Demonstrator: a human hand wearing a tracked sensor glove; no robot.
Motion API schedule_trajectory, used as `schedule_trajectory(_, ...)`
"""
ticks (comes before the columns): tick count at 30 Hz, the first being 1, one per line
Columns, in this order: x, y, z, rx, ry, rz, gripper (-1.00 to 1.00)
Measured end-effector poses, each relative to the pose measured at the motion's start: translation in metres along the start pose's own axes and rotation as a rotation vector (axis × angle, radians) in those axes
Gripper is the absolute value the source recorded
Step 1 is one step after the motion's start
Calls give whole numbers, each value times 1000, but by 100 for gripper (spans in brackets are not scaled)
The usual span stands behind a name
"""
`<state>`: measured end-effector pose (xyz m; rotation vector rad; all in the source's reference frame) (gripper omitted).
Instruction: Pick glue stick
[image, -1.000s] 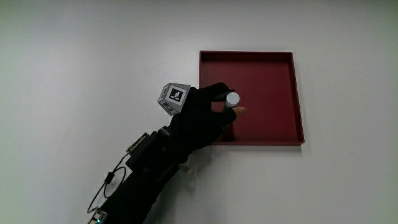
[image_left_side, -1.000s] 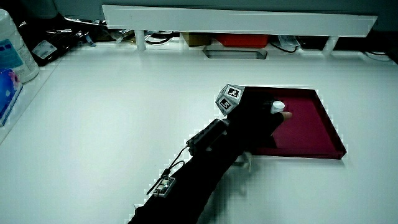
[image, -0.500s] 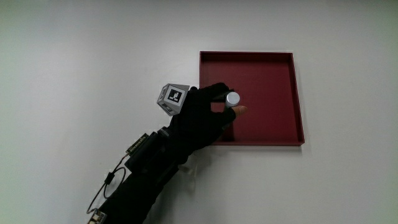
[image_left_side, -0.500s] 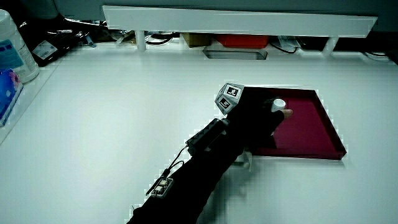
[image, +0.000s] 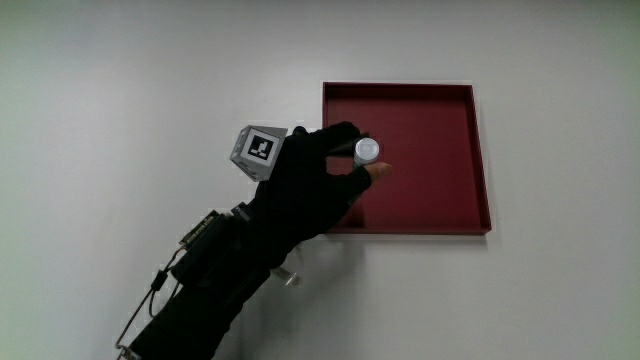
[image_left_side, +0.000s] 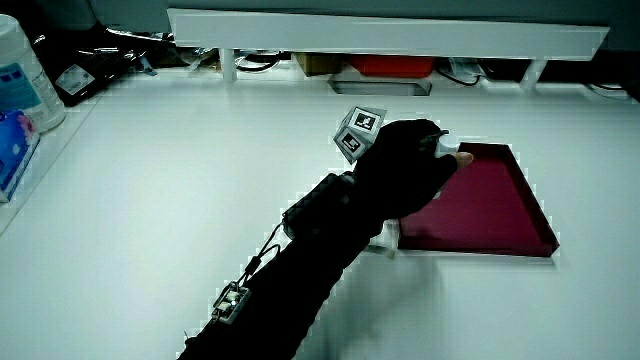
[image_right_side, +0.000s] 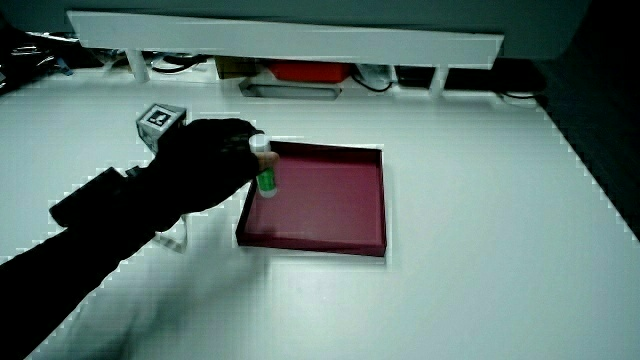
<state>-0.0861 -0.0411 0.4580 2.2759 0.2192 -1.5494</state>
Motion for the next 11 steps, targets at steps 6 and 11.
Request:
schedule_trajectory(6, 14, -9, 17, 9, -16, -3, 100)
schedule_trajectory(11, 19, -17, 33, 19, 24, 25, 100)
